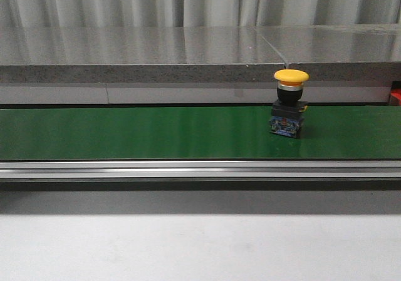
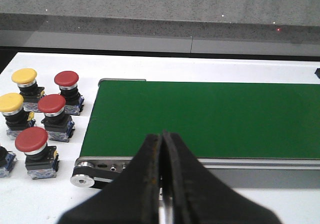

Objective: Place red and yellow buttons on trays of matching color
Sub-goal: 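Carry the red button into the red tray and open the right gripper, then grasp the yellow button at the belt's end with the right gripper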

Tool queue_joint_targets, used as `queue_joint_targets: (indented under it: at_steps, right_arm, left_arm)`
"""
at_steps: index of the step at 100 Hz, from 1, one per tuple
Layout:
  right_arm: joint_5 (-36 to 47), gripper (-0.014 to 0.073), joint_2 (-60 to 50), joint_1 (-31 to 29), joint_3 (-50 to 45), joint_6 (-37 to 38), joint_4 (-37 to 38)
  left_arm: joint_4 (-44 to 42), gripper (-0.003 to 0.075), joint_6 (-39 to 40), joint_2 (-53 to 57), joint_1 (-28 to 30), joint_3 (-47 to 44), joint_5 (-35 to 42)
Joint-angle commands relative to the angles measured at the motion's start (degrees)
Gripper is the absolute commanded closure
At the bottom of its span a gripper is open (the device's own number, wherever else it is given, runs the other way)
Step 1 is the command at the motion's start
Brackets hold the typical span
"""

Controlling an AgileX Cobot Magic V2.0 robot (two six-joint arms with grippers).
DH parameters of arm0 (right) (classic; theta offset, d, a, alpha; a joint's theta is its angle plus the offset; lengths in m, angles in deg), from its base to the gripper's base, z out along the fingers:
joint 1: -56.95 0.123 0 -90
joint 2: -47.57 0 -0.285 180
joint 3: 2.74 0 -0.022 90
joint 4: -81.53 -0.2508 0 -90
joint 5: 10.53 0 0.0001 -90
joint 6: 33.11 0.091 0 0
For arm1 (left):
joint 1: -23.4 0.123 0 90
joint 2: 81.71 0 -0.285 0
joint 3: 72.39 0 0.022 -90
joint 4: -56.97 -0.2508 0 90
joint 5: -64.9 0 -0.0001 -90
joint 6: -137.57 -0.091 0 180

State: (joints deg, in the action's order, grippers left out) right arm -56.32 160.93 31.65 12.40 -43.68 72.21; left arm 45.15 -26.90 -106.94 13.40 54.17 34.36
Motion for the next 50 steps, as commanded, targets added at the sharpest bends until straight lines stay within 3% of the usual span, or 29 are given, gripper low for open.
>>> queue_joint_targets:
  at_steps: [1,29,50]
  right_arm:
    - [0.9,-0.0006,-7.51,1.16,-1.1,-2.58,-0.45]
    - [-1.77,-0.0006,-18.41,5.36,-12.18,-6.58,-1.06]
    - [-11.78,-0.0006,-19.33,9.15,-13.39,-12.43,-3.82]
  left_arm:
    - [-0.31,0.0739,0.06,-0.34,-0.48,1.4,4.3]
    - [-0.31,0.0739,0.06,-0.34,-0.48,1.4,4.3]
    - [-0.31,0.0739,0.06,-0.34,-0.48,1.4,4.3]
